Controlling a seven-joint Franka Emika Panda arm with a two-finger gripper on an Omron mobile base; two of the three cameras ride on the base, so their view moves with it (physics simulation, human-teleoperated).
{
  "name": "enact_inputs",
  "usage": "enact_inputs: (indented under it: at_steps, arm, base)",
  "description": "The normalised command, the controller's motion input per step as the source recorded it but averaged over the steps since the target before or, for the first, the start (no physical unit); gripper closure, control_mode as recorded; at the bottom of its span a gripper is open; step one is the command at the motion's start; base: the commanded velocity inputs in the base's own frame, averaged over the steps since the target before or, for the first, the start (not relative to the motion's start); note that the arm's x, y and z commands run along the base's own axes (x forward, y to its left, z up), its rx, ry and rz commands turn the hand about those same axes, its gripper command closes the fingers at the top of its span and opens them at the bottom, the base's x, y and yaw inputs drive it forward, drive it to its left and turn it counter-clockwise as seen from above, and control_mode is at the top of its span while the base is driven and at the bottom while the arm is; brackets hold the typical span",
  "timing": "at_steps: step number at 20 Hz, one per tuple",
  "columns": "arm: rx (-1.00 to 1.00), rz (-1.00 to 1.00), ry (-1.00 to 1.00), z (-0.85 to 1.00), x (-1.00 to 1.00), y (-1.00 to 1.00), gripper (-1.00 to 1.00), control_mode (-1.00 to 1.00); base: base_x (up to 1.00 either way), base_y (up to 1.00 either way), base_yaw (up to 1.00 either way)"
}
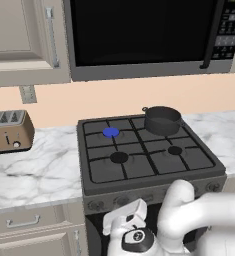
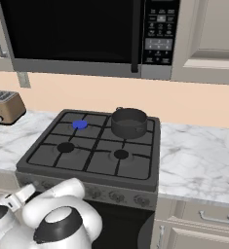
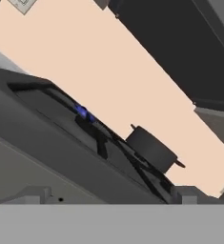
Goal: Turn off the rear left burner of the stove.
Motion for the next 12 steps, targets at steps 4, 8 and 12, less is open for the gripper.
enact_inputs:
  at_steps: [4,8,12]
  arm:
    - [0.00,0.00,-0.14,-0.18,0.00,0.00,-1.00,-1.00]
    - [0.00,0.00,-0.10,-0.18,-0.03,0.00,-1.00,-1.00]
    - [0.00,0.00,-0.05,-0.17,0.00,-0.01,-1.00,-1.00]
  base:
    - [0.00,0.00,0.00]
    - [0.00,0.00,0.00]
    - [0.00,0.00,0.00]
